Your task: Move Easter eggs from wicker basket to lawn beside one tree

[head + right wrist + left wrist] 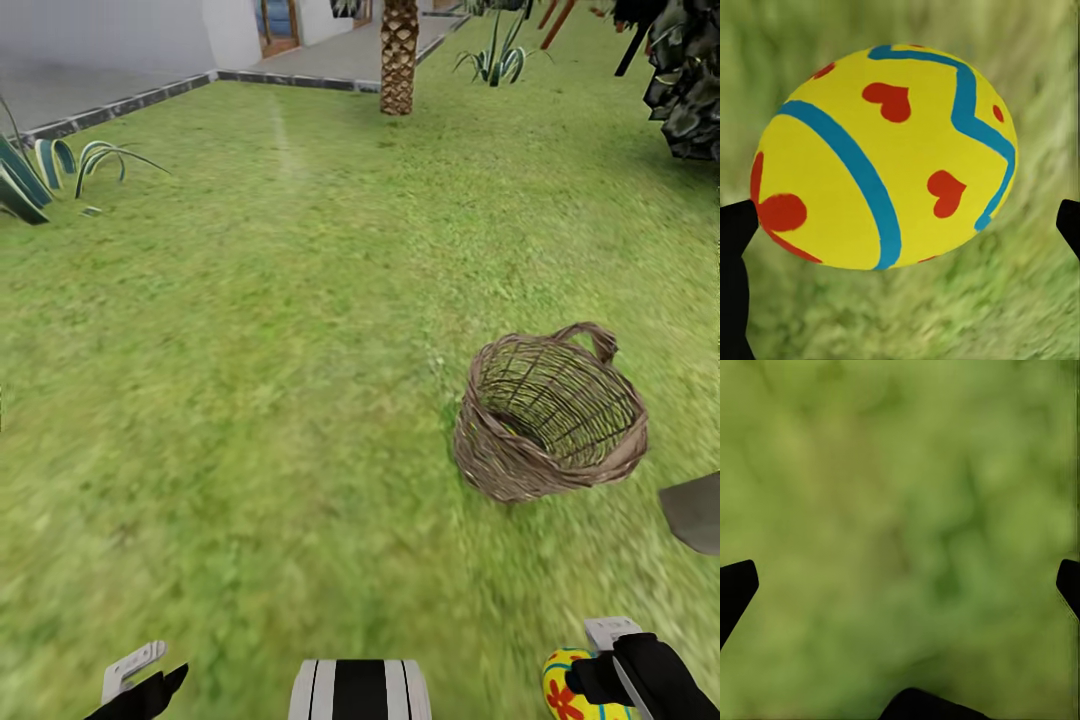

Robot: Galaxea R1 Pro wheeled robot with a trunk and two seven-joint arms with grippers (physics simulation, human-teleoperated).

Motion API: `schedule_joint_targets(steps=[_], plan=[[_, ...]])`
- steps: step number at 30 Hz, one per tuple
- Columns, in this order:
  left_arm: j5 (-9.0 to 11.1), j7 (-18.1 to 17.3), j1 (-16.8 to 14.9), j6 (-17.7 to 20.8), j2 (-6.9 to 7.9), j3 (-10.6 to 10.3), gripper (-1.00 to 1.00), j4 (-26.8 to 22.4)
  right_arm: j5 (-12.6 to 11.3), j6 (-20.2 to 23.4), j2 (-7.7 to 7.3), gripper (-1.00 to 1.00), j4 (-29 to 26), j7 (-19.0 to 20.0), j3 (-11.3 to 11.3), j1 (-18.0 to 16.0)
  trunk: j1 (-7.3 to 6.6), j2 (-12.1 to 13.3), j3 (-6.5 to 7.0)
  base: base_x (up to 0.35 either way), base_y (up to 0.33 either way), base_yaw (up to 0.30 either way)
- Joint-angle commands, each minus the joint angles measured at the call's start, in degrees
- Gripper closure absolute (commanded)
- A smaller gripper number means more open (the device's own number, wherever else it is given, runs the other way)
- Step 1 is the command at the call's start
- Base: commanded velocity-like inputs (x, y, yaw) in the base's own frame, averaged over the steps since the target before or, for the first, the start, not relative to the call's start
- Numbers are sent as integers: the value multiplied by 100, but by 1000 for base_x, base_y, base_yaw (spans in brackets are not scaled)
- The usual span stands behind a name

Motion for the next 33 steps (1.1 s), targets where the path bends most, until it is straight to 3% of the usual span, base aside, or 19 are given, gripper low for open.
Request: schedule_joint_targets(steps=[1, 7, 17, 33], plan=[[37, -20, -1, 42, -2, 15, -100, -5, 25, 24, -4, -100, -6, 39, -7, -1, -3, 0, 19, 0, 0, 0], [42, -20, -1, 48, -2, 15, -100, -4, 18, 24, -17, -100, -6, 55, -7, -1, -19, 8, 157, 0, 0, -191], [42, -26, -1, 35, 7, 15, -100, -7, 26, 24, -15, -100, 0, 42, -7, -1, -45, 21, 379, 0, 25, -10], [42, -28, -2, 58, 10, 16, -100, -8, 18, 24, -30, -100, -10, 49, -15, -1, -86, 43, 736, 12, 317, -19]])
